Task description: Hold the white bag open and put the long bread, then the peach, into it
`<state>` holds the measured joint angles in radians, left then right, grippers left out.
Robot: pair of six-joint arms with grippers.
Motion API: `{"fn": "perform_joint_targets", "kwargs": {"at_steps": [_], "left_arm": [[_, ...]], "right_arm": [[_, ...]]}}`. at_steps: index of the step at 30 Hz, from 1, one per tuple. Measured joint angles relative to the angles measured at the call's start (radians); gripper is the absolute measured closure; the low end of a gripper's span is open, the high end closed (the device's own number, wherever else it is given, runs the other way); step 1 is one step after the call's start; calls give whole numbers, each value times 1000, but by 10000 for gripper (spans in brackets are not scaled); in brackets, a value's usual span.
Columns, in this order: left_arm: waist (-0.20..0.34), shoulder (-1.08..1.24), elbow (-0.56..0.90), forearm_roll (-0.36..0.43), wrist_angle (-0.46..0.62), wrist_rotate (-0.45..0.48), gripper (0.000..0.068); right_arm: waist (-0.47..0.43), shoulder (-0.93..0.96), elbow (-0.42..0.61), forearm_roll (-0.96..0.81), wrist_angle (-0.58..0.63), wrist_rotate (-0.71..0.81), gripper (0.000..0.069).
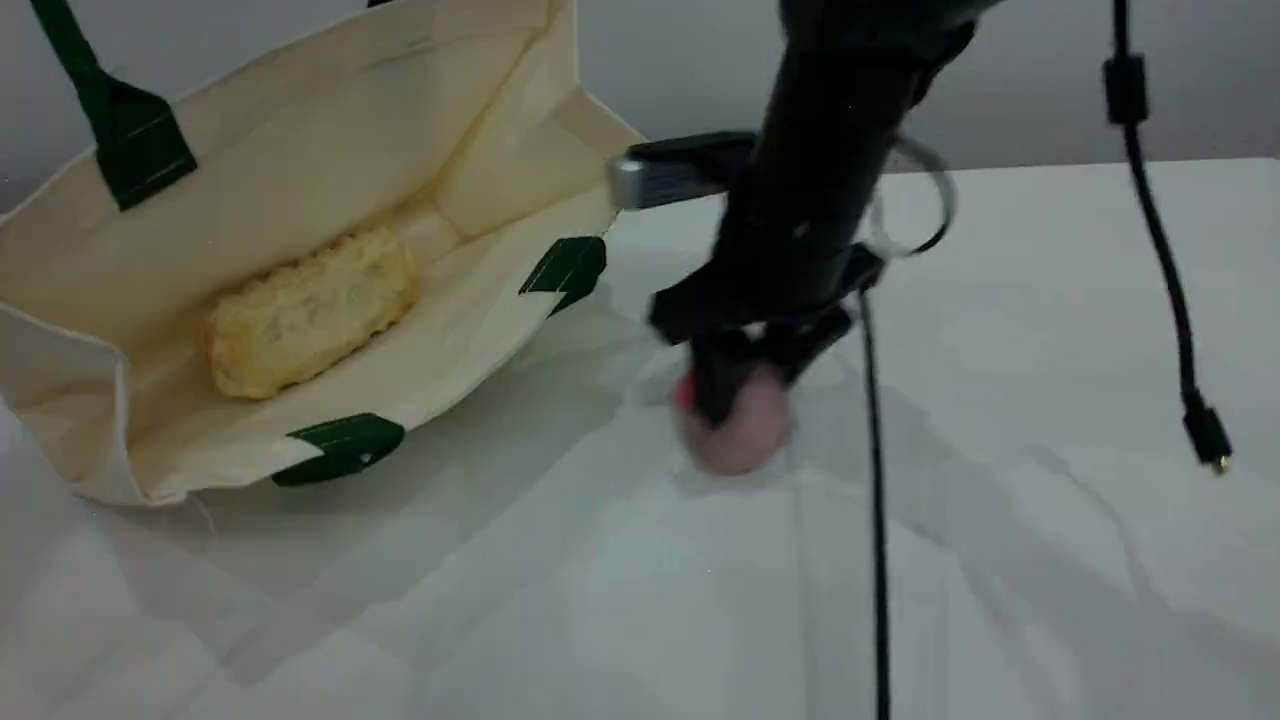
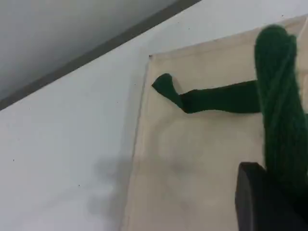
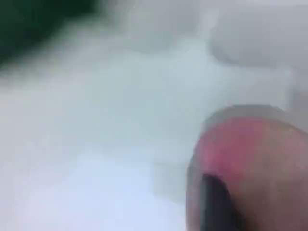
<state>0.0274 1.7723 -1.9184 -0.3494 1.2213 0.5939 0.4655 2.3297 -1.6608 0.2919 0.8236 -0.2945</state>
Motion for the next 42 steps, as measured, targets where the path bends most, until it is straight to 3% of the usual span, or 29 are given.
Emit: {"fn": "perform_joint_targets", "kwargs": {"at_steps": [10, 15, 22, 29, 34, 42], "left_arm": [[-2, 0, 0, -72, 0, 50, 595], [-2, 0, 0, -90, 0, 54, 595], [-2, 0, 0, -105, 0, 67, 595], [-54, 0, 0, -132, 0, 94, 595], [-98, 0, 0, -128, 0, 98, 595], [-103, 0, 0, -132, -1, 99, 595]], "right_arm": [[-6, -252, 2, 14, 41, 11, 349], [-6, -374, 71, 18, 18, 11, 349], [14, -558, 287, 99, -173, -19, 349], [135, -657, 485, 138, -385, -48, 349], [249, -654, 541, 135, -519, -48, 353], [380, -564, 562, 129, -744, -60, 353]]}}
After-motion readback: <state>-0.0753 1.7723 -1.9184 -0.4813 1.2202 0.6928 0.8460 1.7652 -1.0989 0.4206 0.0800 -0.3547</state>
